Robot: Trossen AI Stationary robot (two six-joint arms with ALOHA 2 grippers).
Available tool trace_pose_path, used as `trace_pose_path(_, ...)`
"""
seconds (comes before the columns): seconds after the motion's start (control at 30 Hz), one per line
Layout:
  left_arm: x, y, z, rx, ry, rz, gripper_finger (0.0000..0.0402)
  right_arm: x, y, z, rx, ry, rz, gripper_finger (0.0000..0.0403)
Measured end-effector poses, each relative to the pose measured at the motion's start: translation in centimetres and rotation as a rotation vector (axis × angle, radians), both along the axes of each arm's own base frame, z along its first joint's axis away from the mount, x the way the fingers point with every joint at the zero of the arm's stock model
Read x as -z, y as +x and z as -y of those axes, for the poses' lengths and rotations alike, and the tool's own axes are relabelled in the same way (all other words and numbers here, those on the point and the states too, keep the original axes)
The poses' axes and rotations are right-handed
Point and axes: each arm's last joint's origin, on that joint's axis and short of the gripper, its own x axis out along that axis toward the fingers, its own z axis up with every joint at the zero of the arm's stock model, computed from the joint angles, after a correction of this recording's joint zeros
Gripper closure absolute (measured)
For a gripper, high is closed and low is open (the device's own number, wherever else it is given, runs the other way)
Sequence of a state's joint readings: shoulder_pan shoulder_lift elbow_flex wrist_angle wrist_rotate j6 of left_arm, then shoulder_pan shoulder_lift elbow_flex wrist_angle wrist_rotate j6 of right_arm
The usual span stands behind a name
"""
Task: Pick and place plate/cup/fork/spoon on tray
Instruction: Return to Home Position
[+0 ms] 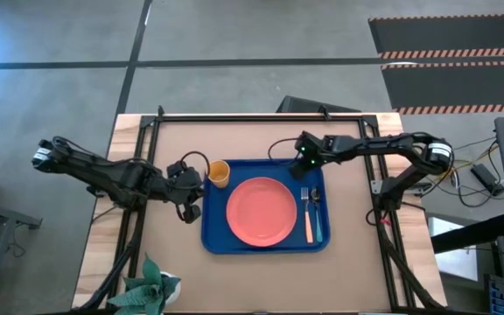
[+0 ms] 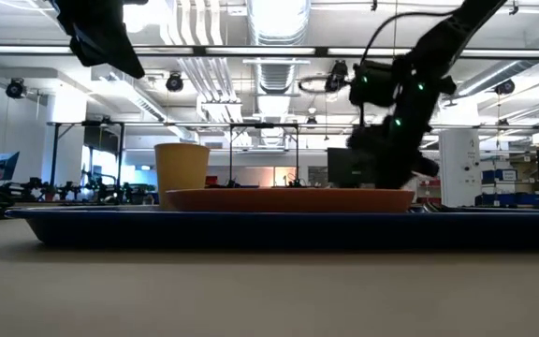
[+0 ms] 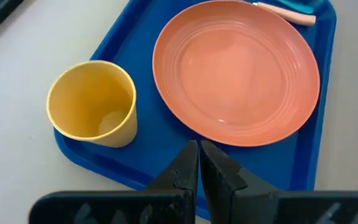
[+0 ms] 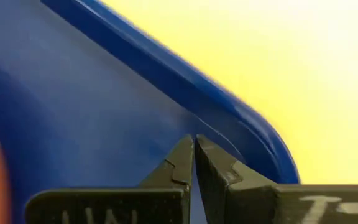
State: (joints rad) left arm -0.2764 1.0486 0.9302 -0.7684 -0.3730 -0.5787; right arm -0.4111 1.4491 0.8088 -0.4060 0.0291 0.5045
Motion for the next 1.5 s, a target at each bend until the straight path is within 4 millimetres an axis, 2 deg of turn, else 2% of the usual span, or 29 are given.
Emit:
trace_pose_path(0.13,-1.4,-0.3,-0.1,-0.008,-0.020,0.046,0.0402,-3.0,1.5,-0.1,-0.028,-0.044,0.102,0.0394)
trace_pose_path(0.23,-2.8,-0.9,-0.3,-0.025,-0.057,0.116,0.0402,-6.3,2.7,-0.4,-0.088,-0.106,0.197,0.0394)
trace_pose_path(0.33,-3.6,-1.6,-0.3,0.022,-0.058,0.161,0.0402,-10.3,3.7,-1.4,-0.200,-0.193,0.302,0.0394)
trace_pose_path(0.5,-3.7,-3.0,-0.6,0.061,-0.052,0.186,0.0402,-17.3,4.3,-4.6,-0.379,-0.326,0.494,0.0394)
trace_pose_path(0.67,-3.5,-3.9,-0.9,0.058,-0.062,0.198,0.0402,-23.8,2.6,-8.2,-0.424,-0.310,0.701,0.0394)
trace_pose_path(0.83,-4.1,-4.6,-1.1,0.150,0.035,0.226,0.0402,-27.8,-1.3,-11.9,-0.658,-0.370,0.707,0.0394)
trace_pose_path(0.9,-4.6,-5.0,-1.2,0.191,0.078,0.261,0.0402,-28.8,-3.6,-12.9,-0.716,-0.345,0.671,0.0394)
trace_pose_path(1.0,-5.5,-5.7,-1.4,0.225,0.118,0.333,0.0402,-29.6,-6.7,-13.9,-0.708,-0.257,0.681,0.0394)
trace_pose_path(1.17,-6.1,-7.3,-1.9,0.269,0.172,0.426,0.0402,-30.3,-9.9,-15.3,-0.898,-0.342,0.814,0.0394)
trace_pose_path(1.27,-5.8,-7.9,-2.0,0.304,0.182,0.508,0.0402,-29.9,-11.3,-15.7,-1.002,-0.443,0.896,0.0394)
trace_pose_path(1.33,-5.3,-8.2,-1.9,0.362,0.176,0.573,0.0402,-29.9,-13.9,-15.1,-1.006,-0.485,1.001,0.0394)
trace_pose_path(1.43,-3.9,-8.6,-1.7,0.443,0.175,0.668,0.0402,-28.3,-16.2,-14.3,-0.982,-0.491,1.075,0.0394)
trace_pose_path(1.5,-2.5,-8.8,-1.7,0.469,0.163,0.719,0.0402,-26.7,-16.6,-14.1,-0.964,-0.476,1.091,0.0394)
